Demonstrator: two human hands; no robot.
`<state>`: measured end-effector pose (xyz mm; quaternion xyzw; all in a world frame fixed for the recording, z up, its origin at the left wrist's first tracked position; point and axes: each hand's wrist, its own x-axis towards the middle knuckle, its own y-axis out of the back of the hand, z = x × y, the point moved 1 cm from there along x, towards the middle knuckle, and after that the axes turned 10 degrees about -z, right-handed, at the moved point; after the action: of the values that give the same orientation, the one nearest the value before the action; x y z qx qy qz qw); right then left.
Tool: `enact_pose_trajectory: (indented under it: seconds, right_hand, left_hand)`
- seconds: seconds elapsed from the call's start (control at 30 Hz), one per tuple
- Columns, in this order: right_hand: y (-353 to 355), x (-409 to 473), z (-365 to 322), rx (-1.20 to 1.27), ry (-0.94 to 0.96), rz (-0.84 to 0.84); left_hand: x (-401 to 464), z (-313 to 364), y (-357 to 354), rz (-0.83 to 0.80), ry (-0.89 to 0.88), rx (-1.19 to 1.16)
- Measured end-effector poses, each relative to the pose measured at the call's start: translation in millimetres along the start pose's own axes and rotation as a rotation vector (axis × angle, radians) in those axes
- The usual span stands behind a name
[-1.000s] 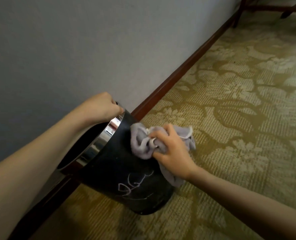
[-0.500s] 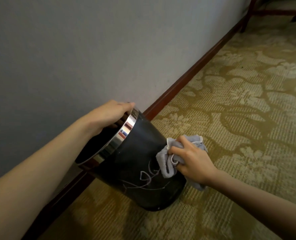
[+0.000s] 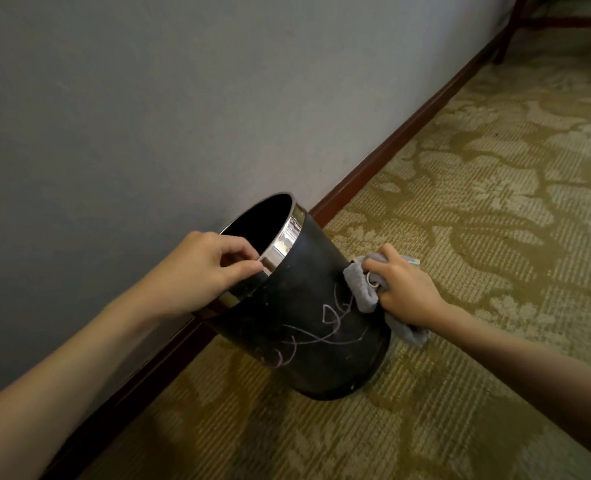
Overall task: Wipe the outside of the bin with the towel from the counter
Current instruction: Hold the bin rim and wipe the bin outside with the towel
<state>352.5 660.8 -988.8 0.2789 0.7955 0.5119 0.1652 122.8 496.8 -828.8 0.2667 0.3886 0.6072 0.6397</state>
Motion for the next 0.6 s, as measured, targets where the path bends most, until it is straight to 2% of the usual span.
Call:
enact_pose_trajectory:
  seconds: [0.2,0.33,0.47,0.6]
  right_hand:
    - [13,13,8,0.217,-0.107,-0.019]
    - [25,19,-7,0.265,-0.080,0.076]
    - [26,3,-32,0.112,0.070,0.214]
    - [8,-24,-36,-0.046,0.206,0.176]
  left_hand:
    - [17,12,-10,0.055,-0.028,0.067]
    - [36,21,-7,0.095,0.005,0.123]
    - [57,25,-4,0.127,0.066,0.122]
    - [68,27,-4,0.113,0.084,0.098]
